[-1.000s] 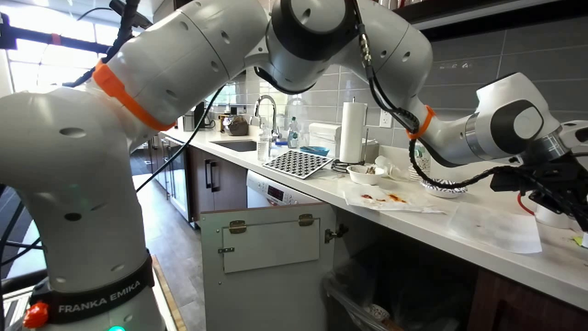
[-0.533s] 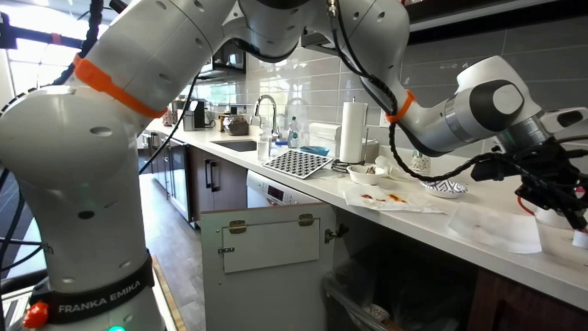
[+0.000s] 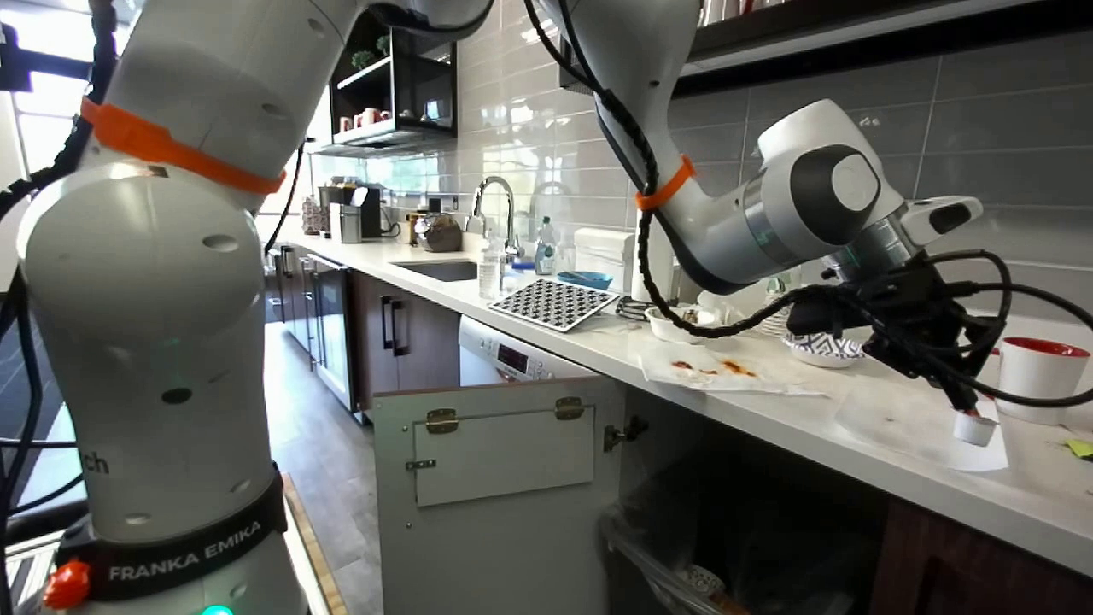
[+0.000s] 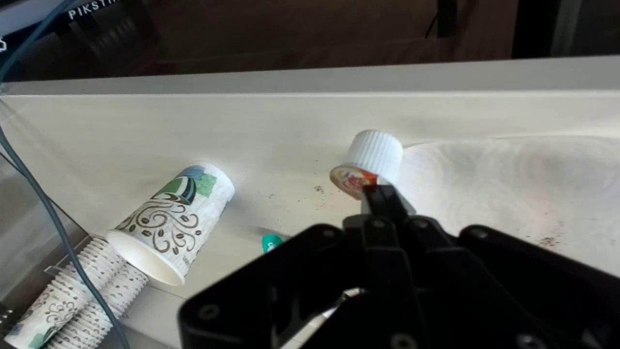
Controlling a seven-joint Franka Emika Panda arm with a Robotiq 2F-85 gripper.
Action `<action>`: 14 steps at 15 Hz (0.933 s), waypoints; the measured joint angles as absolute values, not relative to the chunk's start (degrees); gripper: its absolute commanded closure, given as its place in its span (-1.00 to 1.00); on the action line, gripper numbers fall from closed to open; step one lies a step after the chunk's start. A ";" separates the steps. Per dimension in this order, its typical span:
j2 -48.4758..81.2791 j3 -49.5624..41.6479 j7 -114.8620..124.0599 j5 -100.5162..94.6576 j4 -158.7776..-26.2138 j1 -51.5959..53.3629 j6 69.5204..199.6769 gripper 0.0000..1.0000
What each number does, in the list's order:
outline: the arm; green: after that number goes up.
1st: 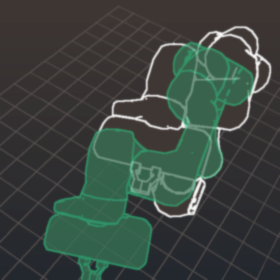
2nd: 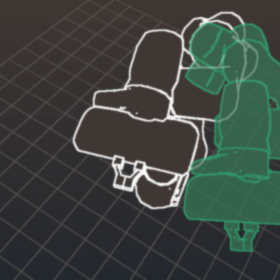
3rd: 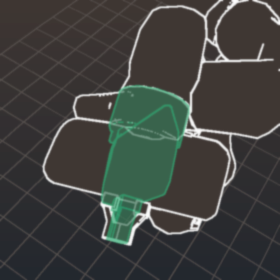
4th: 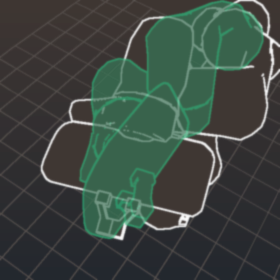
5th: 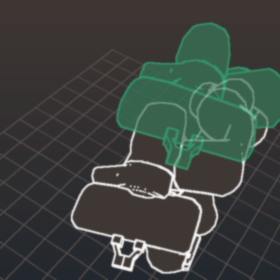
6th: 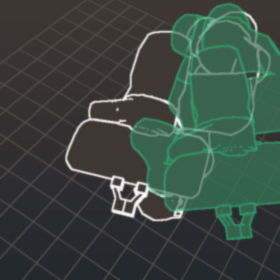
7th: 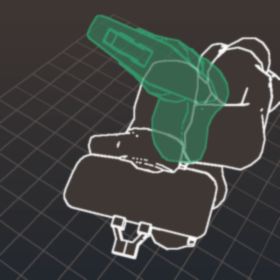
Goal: Put the white item in the bin
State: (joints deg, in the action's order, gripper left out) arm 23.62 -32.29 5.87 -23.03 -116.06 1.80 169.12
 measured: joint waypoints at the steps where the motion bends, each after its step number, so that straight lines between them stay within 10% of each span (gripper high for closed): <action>1: 22.09 -33.39 6.27 -24.57 -119.36 2.87 171.77 1.00; 14: 12.36 -49.18 10.40 -37.21 -137.94 15.99 179.90 0.98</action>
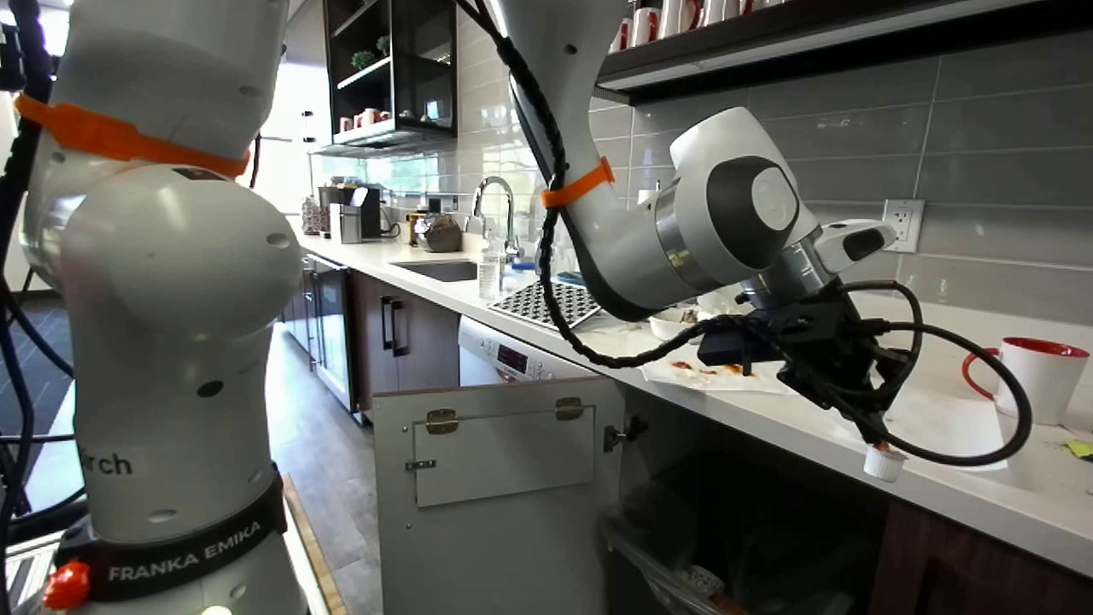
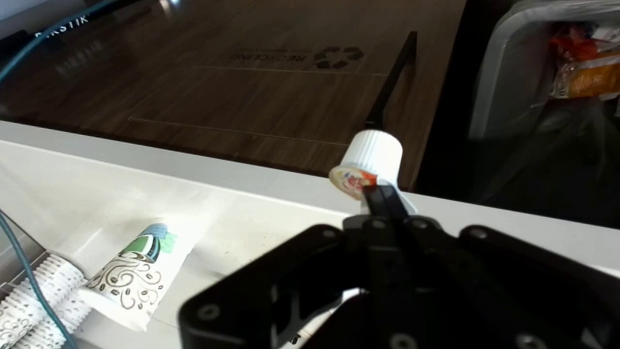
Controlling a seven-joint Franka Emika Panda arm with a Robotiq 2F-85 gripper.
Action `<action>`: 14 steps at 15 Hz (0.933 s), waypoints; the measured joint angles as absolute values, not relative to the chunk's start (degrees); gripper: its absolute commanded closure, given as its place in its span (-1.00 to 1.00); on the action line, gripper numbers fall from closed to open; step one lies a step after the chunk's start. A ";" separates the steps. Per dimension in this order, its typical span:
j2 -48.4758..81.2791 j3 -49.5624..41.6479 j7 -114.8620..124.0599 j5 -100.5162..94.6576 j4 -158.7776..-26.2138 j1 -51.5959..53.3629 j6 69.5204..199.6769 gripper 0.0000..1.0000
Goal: Put the white item in the bin
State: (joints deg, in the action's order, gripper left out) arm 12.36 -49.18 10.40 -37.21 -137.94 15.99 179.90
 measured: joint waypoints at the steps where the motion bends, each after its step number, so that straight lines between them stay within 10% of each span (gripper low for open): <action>1: 12.35 -49.18 10.40 -37.21 -137.94 16.02 179.90 0.98; 5: 12.23 -45.46 8.49 -35.88 -138.25 13.88 179.92 1.00; 14: 14.16 -3.25 -13.35 -16.29 -144.78 -10.73 182.95 1.00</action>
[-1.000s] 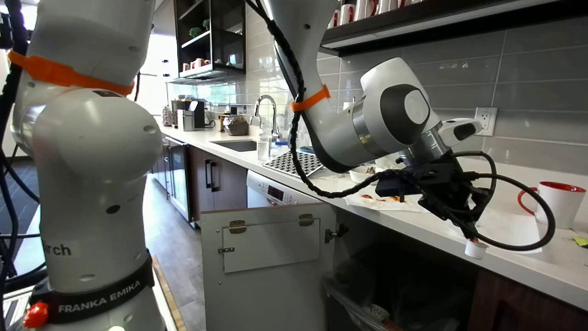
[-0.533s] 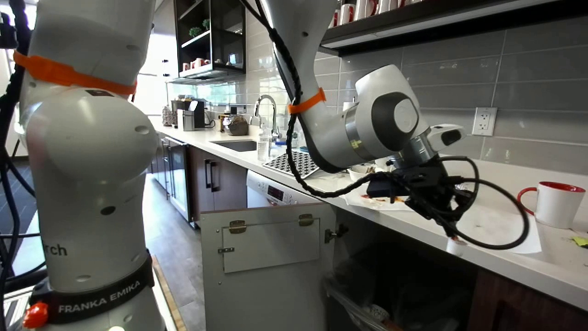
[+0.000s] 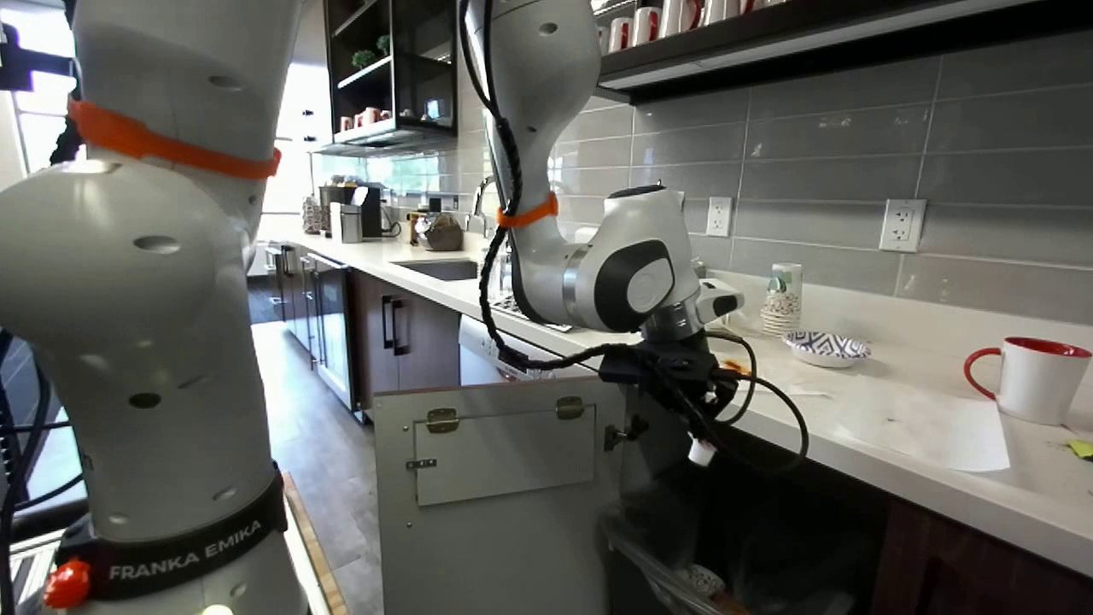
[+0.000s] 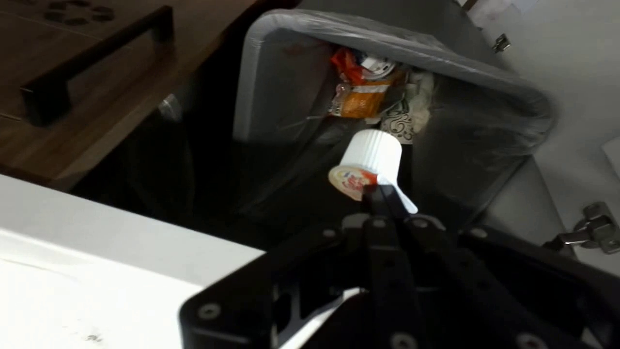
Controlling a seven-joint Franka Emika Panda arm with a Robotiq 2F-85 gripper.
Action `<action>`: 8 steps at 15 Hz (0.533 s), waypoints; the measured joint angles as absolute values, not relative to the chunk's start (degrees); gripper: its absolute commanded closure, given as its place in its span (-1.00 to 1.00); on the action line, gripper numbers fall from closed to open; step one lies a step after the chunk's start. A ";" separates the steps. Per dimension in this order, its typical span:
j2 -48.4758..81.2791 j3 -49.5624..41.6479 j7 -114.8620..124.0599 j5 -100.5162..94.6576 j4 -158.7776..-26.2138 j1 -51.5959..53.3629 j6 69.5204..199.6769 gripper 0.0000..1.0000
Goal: Put the white item in the bin
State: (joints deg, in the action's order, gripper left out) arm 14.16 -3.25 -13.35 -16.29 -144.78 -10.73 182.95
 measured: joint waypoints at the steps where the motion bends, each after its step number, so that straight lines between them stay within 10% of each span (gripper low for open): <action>1: 15.45 1.29 -15.47 -15.75 -144.14 -14.96 182.95 1.00; 8: 29.78 25.06 -31.38 -16.10 -134.05 -43.42 180.93 1.00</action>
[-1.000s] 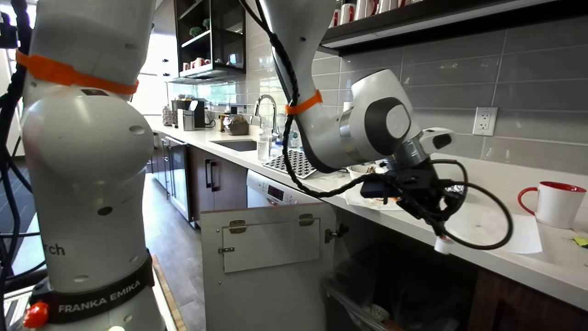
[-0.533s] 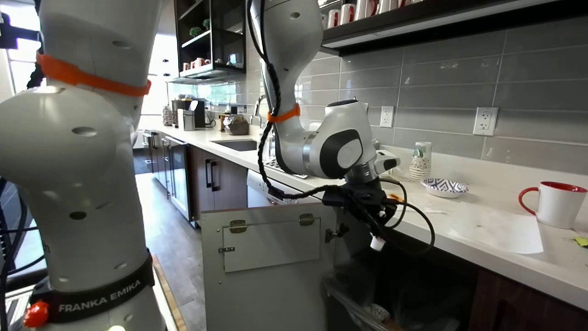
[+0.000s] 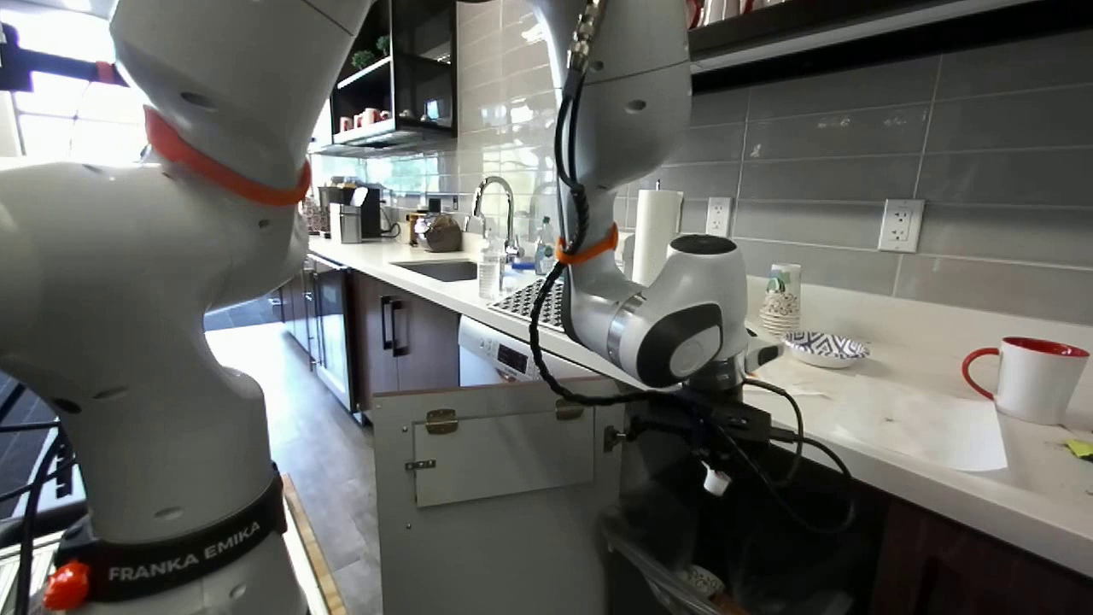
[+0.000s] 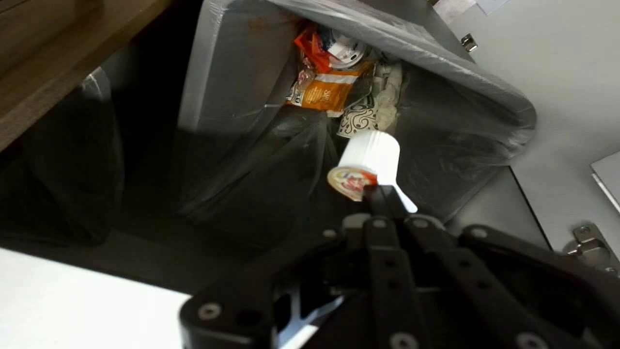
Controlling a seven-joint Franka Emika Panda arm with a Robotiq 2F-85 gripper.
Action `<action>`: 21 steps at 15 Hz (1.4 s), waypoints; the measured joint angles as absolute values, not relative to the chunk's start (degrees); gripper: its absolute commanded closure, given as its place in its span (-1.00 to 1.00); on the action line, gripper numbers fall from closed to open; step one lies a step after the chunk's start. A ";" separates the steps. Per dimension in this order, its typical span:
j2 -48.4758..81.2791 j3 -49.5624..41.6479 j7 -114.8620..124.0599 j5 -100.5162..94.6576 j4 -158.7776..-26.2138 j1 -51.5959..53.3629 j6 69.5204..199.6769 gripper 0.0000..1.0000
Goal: Put the white item in the bin
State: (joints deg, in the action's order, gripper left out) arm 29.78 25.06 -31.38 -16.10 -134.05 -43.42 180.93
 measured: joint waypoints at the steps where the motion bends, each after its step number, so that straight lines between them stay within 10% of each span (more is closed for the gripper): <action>1: 31.35 26.82 -33.45 -16.28 -132.55 -46.13 179.39 1.00; 21: 53.93 34.18 -56.63 -10.33 -116.75 -53.16 174.24 1.00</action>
